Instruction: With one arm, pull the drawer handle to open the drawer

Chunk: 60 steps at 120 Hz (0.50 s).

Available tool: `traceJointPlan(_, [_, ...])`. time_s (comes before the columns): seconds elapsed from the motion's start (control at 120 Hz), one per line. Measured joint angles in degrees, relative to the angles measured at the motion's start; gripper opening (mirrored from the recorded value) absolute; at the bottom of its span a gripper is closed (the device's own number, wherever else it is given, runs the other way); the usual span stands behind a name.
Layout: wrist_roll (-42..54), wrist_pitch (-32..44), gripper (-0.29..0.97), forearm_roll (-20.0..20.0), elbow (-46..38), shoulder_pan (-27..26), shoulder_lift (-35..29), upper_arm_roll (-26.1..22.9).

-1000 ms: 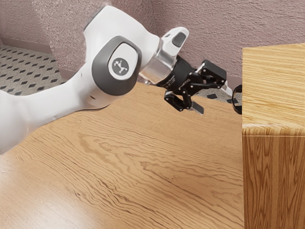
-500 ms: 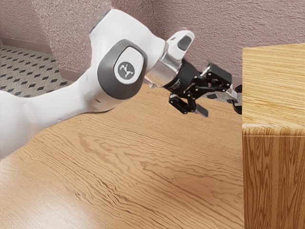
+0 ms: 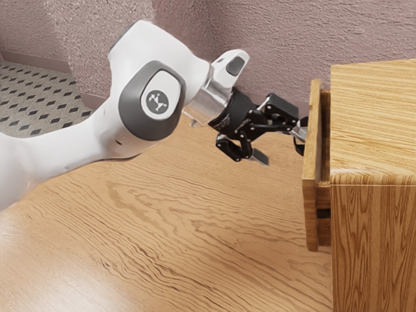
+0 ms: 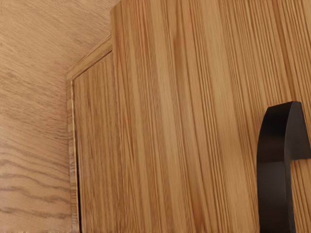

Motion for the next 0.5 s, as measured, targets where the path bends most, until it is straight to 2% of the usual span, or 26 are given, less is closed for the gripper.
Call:
traceJointPlan(0.392, [0.26, 0.33, 0.68, 0.24, -6.44, -2.86, -5.43, 5.35])
traceJointPlan(0.5, [0.37, 0.34, 0.68, 0.56, -8.15, -1.79, -7.32, 6.12])
